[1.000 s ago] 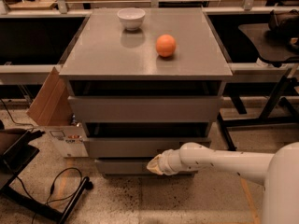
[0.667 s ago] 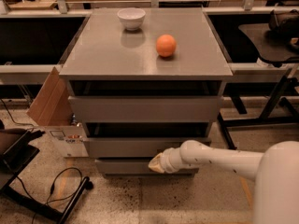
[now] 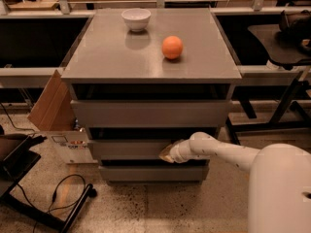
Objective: Close middle drawer
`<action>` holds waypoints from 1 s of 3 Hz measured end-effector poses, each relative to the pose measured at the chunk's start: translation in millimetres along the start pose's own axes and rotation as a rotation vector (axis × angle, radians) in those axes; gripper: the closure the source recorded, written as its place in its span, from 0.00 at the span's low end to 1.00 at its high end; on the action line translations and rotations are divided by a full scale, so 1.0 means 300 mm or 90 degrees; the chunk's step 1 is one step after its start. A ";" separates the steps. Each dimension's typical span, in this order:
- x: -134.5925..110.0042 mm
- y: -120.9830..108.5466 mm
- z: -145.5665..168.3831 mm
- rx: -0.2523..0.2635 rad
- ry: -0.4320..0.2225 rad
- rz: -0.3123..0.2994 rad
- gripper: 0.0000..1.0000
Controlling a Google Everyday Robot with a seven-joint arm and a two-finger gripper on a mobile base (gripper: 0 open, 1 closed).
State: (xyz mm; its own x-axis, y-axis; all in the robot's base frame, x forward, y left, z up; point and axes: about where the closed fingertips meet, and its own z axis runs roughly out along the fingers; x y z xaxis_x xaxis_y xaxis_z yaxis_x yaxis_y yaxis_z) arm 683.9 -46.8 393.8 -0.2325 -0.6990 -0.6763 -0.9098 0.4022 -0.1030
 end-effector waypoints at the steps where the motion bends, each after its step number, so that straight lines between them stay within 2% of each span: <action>1: 0.002 0.084 -0.031 -0.016 0.004 -0.001 1.00; 2: 0.004 0.183 -0.156 -0.004 0.019 -0.025 1.00; 3: 0.024 0.278 -0.336 0.004 0.070 -0.044 1.00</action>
Offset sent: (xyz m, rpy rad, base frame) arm -0.1895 -0.0037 0.0210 -0.1091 0.0716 0.1260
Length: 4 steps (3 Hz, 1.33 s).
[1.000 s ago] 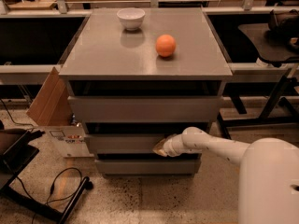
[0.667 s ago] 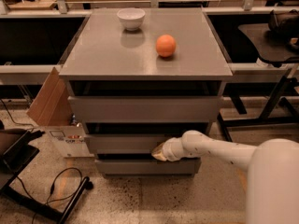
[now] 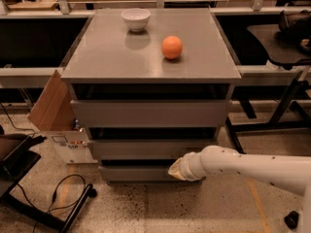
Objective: Close middle drawer
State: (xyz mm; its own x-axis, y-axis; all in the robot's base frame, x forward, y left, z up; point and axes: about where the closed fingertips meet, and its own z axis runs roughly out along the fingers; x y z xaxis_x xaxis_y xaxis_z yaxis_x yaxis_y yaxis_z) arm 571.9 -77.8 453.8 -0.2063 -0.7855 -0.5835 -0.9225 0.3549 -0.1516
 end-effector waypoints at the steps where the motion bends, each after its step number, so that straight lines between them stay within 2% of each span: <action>1: 0.027 0.046 -0.164 0.030 0.076 -0.017 1.00; 2: 0.070 0.069 -0.309 0.051 0.171 -0.065 1.00; 3: 0.221 0.138 -0.531 0.045 0.325 -0.099 1.00; 4: 0.316 0.182 -0.652 0.048 0.398 -0.096 1.00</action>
Offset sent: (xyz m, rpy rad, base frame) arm -0.2950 -0.1467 0.1605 -0.8785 0.3151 -0.2645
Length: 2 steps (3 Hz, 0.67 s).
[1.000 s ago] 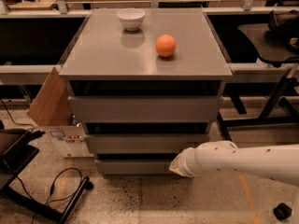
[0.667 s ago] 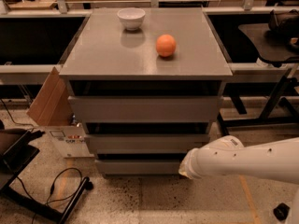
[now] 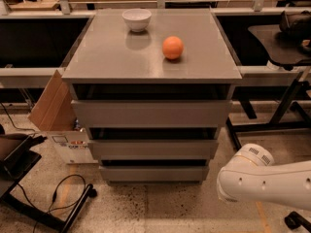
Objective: Close middle drawer
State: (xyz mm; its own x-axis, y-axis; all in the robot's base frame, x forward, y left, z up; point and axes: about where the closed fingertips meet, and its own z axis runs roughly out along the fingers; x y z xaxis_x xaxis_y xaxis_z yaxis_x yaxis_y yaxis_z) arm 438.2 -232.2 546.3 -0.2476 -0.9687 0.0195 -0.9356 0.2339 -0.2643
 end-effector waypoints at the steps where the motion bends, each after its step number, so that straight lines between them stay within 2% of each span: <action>1: 0.002 -0.042 0.030 0.001 0.003 0.021 1.00; 2: 0.142 -0.120 0.090 -0.007 0.038 0.122 1.00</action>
Offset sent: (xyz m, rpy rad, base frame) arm 0.0780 -0.1402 -0.0302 -0.0176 0.0093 -0.4981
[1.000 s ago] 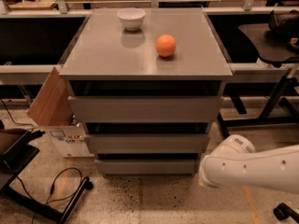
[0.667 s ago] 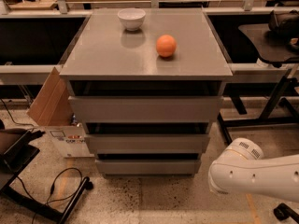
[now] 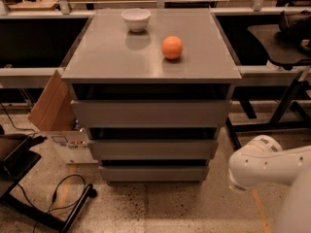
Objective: Close middle drawer
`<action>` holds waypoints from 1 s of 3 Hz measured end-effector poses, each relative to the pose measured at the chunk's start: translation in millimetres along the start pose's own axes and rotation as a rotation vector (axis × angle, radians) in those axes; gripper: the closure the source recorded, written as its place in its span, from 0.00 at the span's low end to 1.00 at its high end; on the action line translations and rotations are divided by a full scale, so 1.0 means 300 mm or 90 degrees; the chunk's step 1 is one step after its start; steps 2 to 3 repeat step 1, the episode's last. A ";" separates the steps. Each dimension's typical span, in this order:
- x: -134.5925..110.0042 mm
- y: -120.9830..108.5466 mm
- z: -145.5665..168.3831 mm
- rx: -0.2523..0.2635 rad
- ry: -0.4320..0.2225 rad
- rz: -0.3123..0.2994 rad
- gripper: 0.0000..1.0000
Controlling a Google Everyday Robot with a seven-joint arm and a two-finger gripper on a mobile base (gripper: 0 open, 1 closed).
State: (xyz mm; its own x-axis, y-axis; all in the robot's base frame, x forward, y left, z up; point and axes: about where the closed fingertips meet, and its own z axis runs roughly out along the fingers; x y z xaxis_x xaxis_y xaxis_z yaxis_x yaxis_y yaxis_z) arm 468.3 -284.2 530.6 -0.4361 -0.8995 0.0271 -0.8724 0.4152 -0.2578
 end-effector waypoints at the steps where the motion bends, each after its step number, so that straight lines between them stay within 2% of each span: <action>1: 0.163 -0.140 0.036 0.011 0.034 0.137 1.00; 3: 0.163 -0.140 0.036 0.011 0.034 0.137 1.00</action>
Offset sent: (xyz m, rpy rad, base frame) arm 0.0000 0.0000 0.0000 0.0000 0.0000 0.0000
